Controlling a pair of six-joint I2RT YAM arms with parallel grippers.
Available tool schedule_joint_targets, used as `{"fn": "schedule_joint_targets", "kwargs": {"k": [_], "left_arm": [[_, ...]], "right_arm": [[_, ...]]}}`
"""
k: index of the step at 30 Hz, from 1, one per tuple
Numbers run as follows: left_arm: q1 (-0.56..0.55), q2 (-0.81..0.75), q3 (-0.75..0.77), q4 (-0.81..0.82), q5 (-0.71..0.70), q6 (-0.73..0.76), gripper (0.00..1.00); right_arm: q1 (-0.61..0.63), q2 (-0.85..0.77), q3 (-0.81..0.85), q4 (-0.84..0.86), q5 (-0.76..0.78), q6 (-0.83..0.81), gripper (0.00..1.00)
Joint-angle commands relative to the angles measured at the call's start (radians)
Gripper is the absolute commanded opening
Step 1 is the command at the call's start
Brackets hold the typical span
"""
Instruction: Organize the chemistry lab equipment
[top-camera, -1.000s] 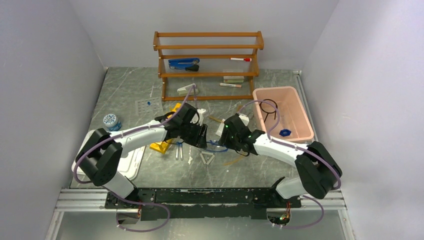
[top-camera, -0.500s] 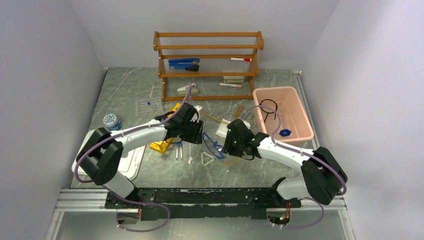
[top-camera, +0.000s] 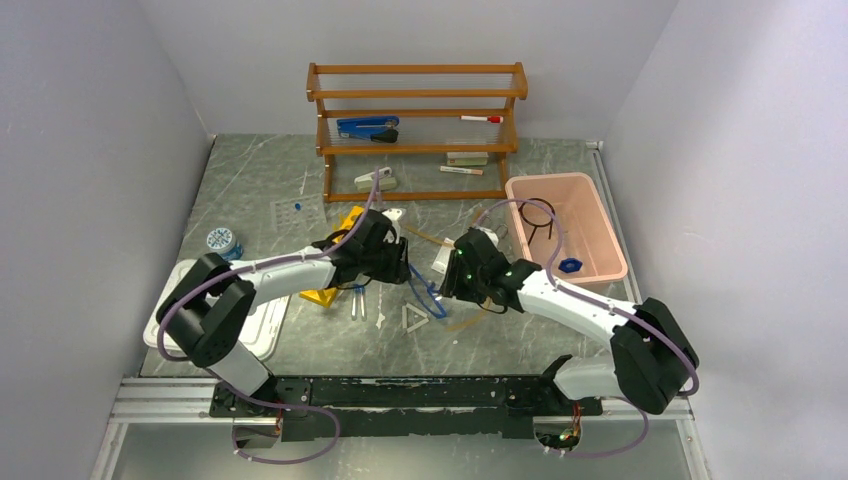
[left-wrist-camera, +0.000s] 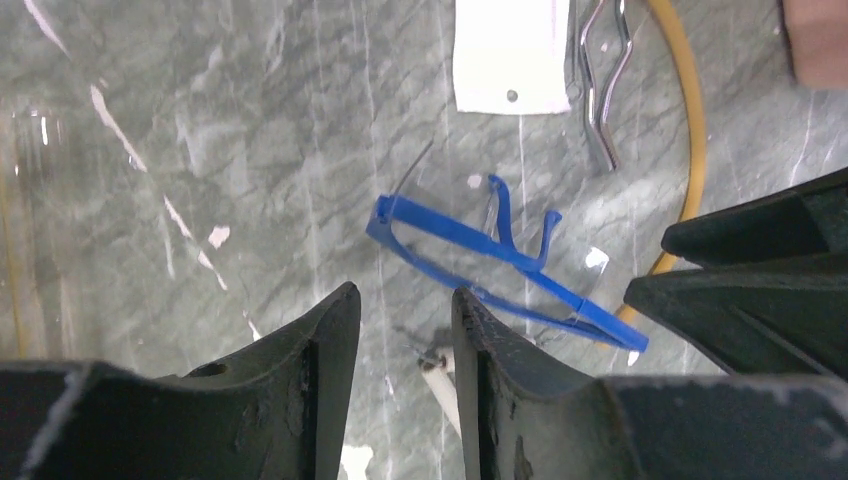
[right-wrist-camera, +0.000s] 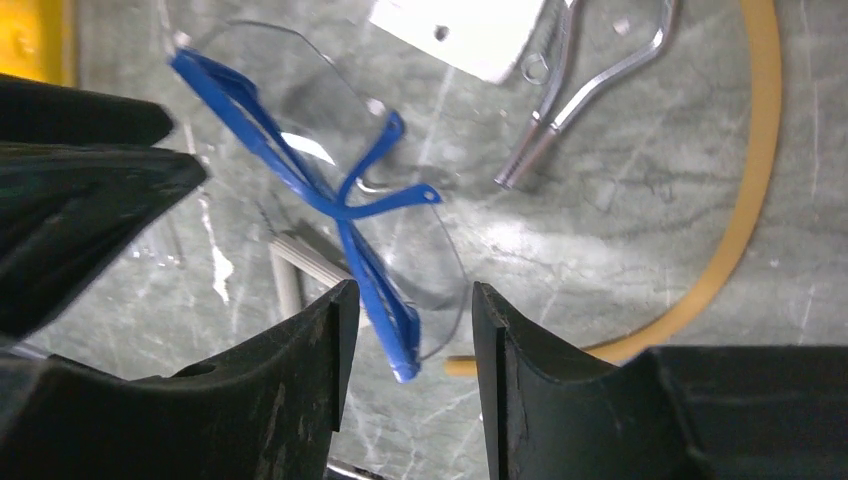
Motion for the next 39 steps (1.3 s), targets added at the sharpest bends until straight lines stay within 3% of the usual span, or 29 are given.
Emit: {"fn": "schedule_joint_targets", "kwargs": {"k": [1, 12, 22, 28, 31, 39], "left_arm": [[0.005, 0.020, -0.049, 0.216, 0.006, 0.004, 0.43], [0.017, 0.069, -0.130, 0.345, -0.017, -0.036, 0.43], [0.052, 0.121, -0.190, 0.572, 0.178, -0.045, 0.44], [0.052, 0.164, -0.207, 0.660, 0.198, -0.056, 0.41], [0.053, 0.165, -0.212, 0.674, 0.185, -0.054, 0.37], [0.055, 0.121, -0.207, 0.650, 0.168, -0.023, 0.14]], "right_arm": [[0.006, 0.004, 0.056, 0.025, 0.015, -0.069, 0.49], [0.006, 0.045, 0.082, 0.073, -0.022, -0.098, 0.47], [0.006, 0.083, 0.107, 0.109, -0.051, -0.111, 0.46], [0.006, 0.103, 0.131, 0.108, -0.052, -0.124, 0.46], [0.006, 0.110, 0.137, 0.107, -0.050, -0.125, 0.46], [0.005, 0.105, 0.152, 0.092, -0.033, -0.157, 0.46]]}}
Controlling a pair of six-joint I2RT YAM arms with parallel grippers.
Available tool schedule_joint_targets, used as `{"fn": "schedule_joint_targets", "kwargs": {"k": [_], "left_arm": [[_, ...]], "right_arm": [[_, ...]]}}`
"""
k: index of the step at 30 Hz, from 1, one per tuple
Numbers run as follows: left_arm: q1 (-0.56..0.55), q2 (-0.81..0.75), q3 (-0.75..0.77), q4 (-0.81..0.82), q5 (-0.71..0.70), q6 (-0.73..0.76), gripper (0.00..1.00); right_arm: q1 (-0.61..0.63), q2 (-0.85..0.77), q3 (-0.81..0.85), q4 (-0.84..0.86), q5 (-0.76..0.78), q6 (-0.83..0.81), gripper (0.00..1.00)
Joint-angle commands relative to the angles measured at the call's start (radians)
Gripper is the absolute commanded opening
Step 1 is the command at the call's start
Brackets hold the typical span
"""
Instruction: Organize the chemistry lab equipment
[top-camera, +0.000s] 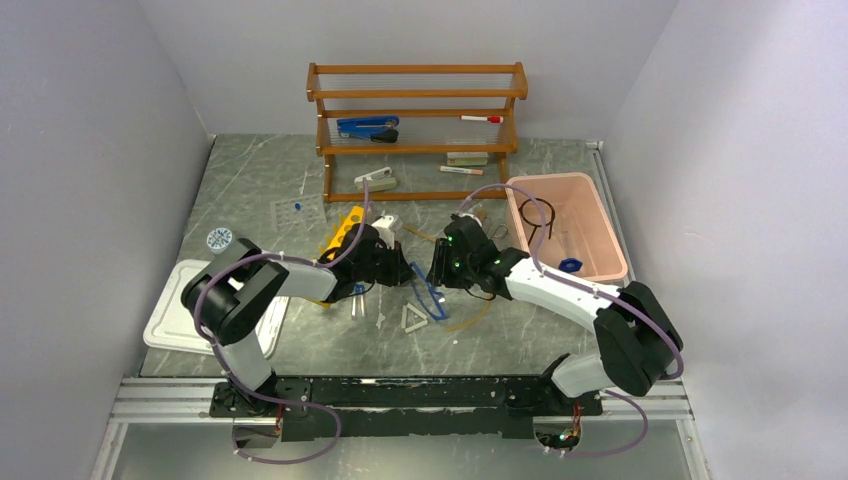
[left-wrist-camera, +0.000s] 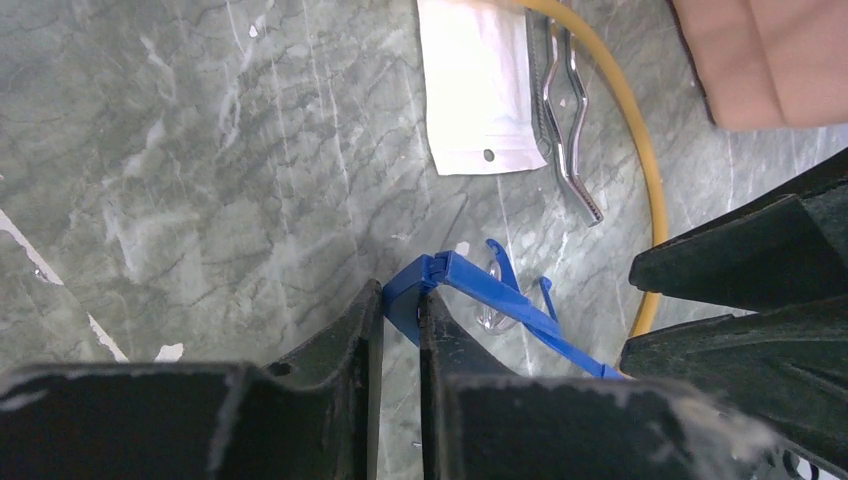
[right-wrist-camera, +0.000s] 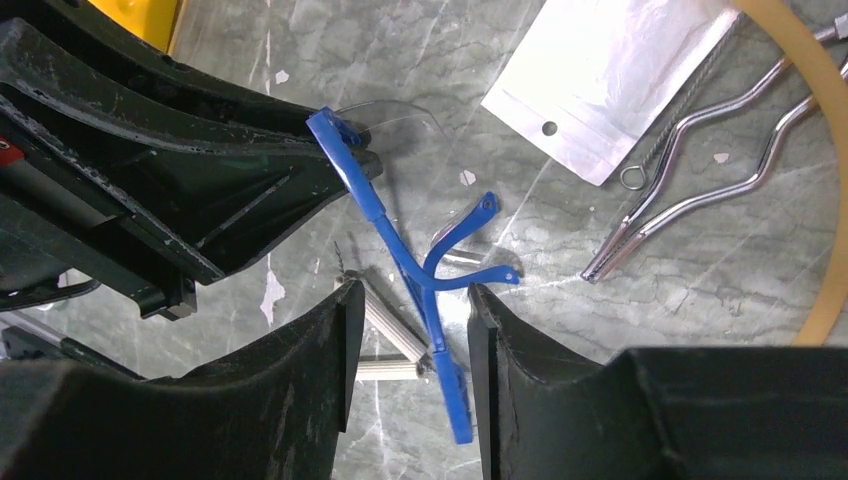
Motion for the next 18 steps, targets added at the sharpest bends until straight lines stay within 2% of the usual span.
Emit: {"fn": "schedule_joint_targets", "kwargs": {"k": [1, 5, 18], "left_arm": [[0.004, -0.049, 0.007, 0.015, 0.013, 0.039, 0.11], [0.005, -0.085, 0.026, -0.026, 0.048, 0.065, 0.05], [0.007, -0.292, 0.136, -0.271, 0.143, 0.193, 0.05]], "right_arm": [[0.004, -0.009, 0.037, -0.004, 0.023, -0.050, 0.46], [-0.005, -0.032, 0.038, -0.003, 0.001, -0.108, 0.47], [-0.022, -0.104, 0.110, -0.060, -0.175, -0.231, 0.57]]}}
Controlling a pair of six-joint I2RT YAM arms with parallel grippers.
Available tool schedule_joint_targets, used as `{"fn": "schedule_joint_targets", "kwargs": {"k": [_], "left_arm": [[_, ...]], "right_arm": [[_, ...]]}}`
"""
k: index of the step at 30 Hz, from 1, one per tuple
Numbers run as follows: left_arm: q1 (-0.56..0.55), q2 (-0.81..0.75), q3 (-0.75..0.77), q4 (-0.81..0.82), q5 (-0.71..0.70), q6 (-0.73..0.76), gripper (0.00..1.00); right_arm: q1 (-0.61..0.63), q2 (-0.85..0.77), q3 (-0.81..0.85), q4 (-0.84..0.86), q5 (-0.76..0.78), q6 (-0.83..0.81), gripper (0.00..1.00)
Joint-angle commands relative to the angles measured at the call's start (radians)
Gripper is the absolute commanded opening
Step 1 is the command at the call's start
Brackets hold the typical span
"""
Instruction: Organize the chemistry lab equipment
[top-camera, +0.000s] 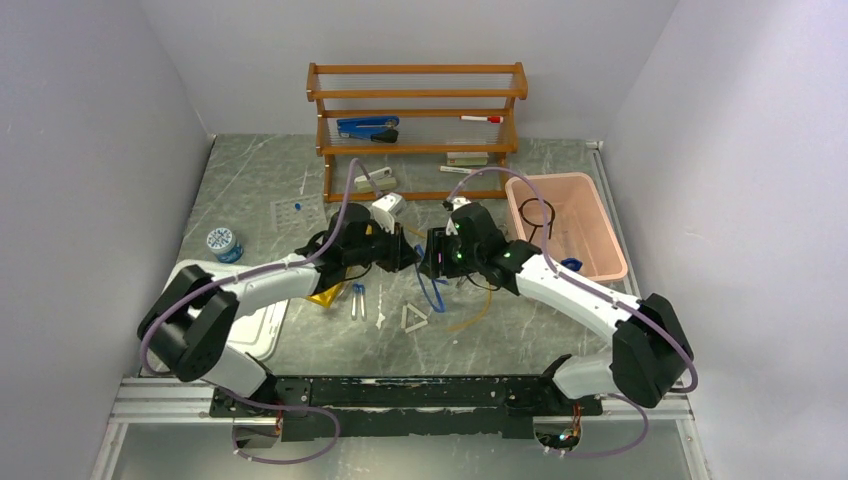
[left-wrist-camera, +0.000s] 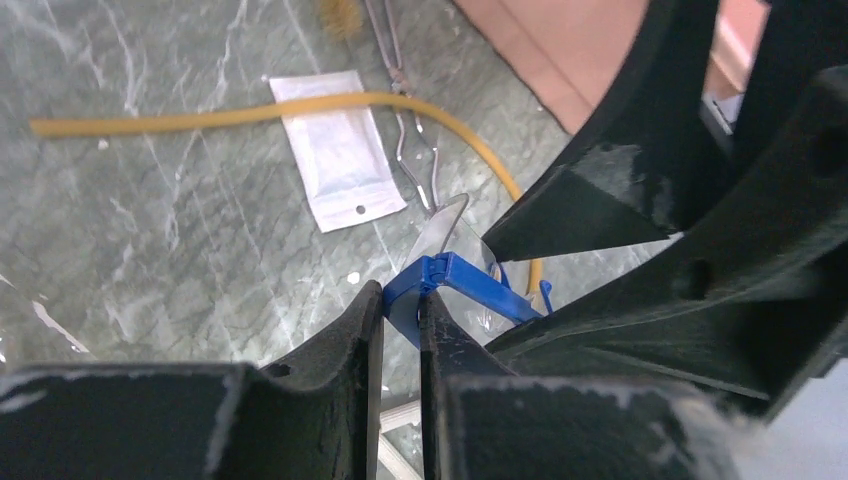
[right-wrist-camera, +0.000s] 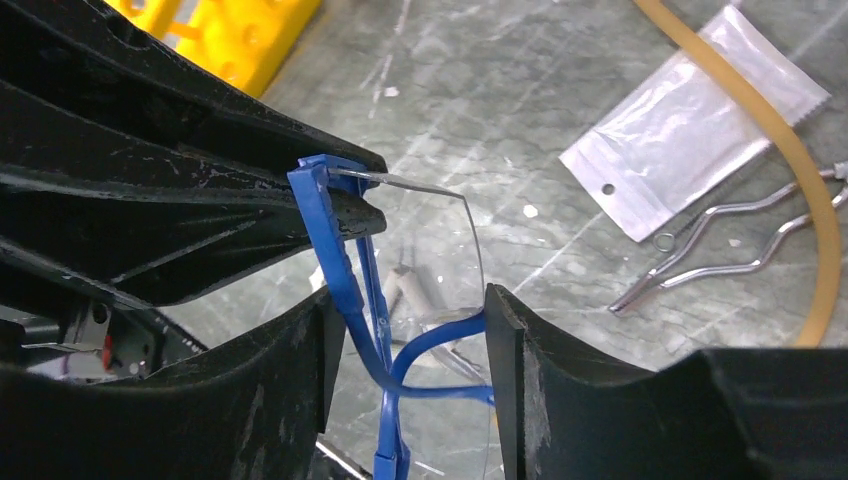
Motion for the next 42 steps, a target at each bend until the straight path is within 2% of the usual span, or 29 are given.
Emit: {"fn": "schedule_joint_targets", "kwargs": {"k": [1, 10, 15, 20, 26, 32, 42], "left_arm": [[0.006, -0.078, 0.061, -0.090, 0.054, 0.083, 0.05], [0.011, -0.106, 0.154, -0.210, 0.103, 0.165, 0.05], [0.011, -0.111, 0.183, -0.230, 0.143, 0.198, 0.05], [0.016, -0.119, 0.219, -0.263, 0.187, 0.248, 0.05], [0.033, -0.135, 0.253, -0.307, 0.220, 0.281, 0.05], [0.040, -0.143, 0.276, -0.279, 0.258, 0.230, 0.05], [0.040, -0.150, 0.305, -0.244, 0.309, 0.193, 0.05]], "right_arm": [[-0.005, -0.052, 0.041, -0.037, -0.095, -0.050, 0.56], [-0.006, -0.116, 0.061, -0.085, -0.078, -0.083, 0.46], [-0.007, -0.129, 0.072, -0.094, -0.059, -0.043, 0.61], [-0.006, -0.202, 0.022, 0.028, -0.153, 0.052, 0.63], [-0.015, -0.338, -0.039, 0.104, -0.003, 0.107, 0.57], [-0.022, -0.349, -0.002, 0.042, 0.114, 0.089, 0.48], [-0.041, -0.271, 0.064, 0.005, 0.004, 0.009, 0.35]]}}
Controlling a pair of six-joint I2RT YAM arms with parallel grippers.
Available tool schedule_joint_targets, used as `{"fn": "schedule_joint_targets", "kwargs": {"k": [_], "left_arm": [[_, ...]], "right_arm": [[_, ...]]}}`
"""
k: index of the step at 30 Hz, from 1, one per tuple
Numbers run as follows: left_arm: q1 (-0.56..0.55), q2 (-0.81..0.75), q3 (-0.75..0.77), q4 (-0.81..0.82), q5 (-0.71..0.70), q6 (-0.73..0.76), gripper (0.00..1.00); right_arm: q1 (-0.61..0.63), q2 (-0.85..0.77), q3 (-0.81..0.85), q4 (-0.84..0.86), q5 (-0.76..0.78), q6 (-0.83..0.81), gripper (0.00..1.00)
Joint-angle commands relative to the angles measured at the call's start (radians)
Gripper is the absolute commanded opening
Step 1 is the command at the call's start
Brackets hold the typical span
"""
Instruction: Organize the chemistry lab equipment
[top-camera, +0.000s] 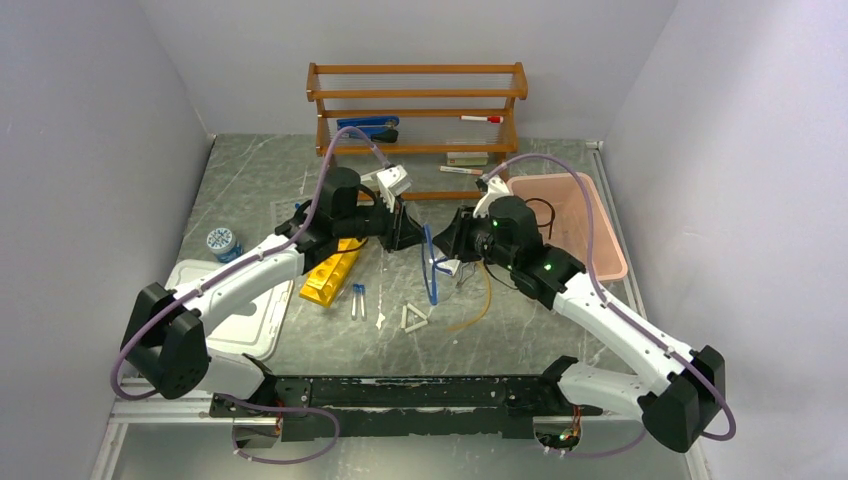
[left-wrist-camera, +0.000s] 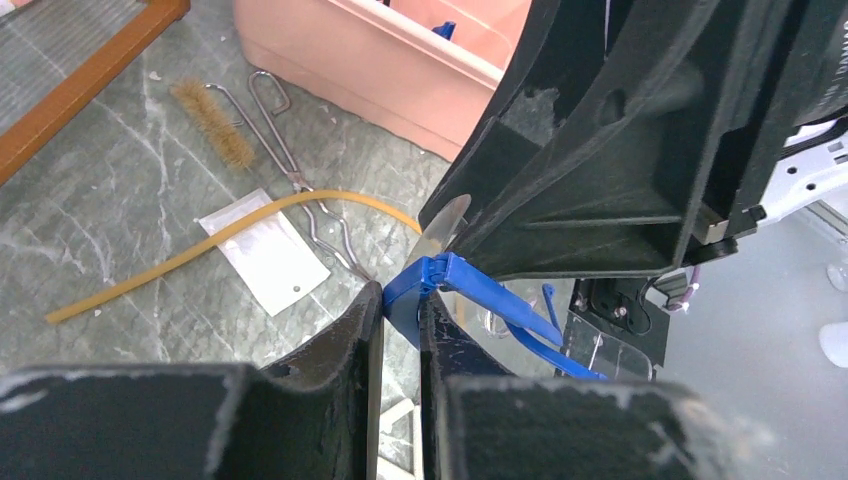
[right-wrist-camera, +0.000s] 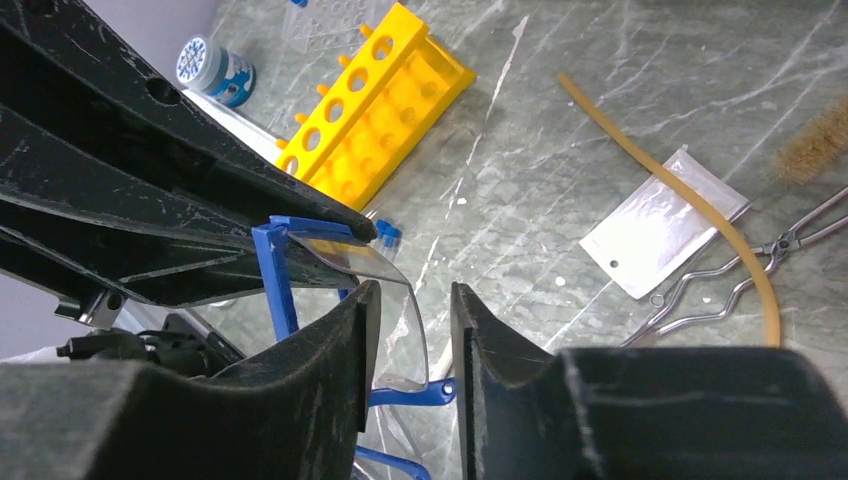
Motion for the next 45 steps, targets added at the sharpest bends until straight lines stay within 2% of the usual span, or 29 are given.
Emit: {"fn": "schedule_joint_targets", "kwargs": {"k": [1, 6, 9, 12, 15, 18, 23, 30, 38, 45], "left_arm": [[0.007, -0.024, 0.040, 0.036, 0.055, -0.014, 0.05], [0.006, -0.029, 0.037, 0.031, 0.049, -0.017, 0.05], [0.007, -0.028, 0.049, 0.022, 0.057, -0.027, 0.20], [0.009, -0.024, 0.082, -0.014, 0.038, -0.030, 0.44], [0.008, -0.027, 0.111, -0.062, -0.024, -0.025, 0.61], [0.011, -0.044, 0.130, -0.118, -0.110, -0.008, 0.70], [0.016, -0.062, 0.137, -0.192, -0.213, 0.028, 0.71], [0.017, -0.064, 0.134, -0.250, -0.288, 0.040, 0.65], [0.018, -0.059, 0.128, -0.265, -0.305, 0.052, 0.66], [0.017, -0.052, 0.111, -0.257, -0.281, 0.033, 0.65]], "right_arm": [[-0.021, -0.005, 0.025, -0.004, -0.060, -0.033, 0.31], [-0.037, -0.039, 0.001, 0.051, -0.134, -0.023, 0.10], [-0.049, -0.046, 0.008, 0.056, -0.145, -0.032, 0.00], [-0.061, -0.048, 0.032, 0.043, -0.131, -0.055, 0.00], [-0.083, -0.045, 0.068, 0.008, -0.106, -0.090, 0.00], [-0.113, -0.037, 0.124, -0.060, -0.045, -0.150, 0.00], [-0.180, -0.034, 0.211, -0.175, 0.117, -0.254, 0.00], [-0.260, -0.033, 0.297, -0.270, 0.394, -0.351, 0.00], [-0.309, -0.108, 0.327, -0.319, 0.661, -0.377, 0.00], [-0.322, -0.109, 0.302, -0.417, 0.819, -0.445, 0.00]]}}
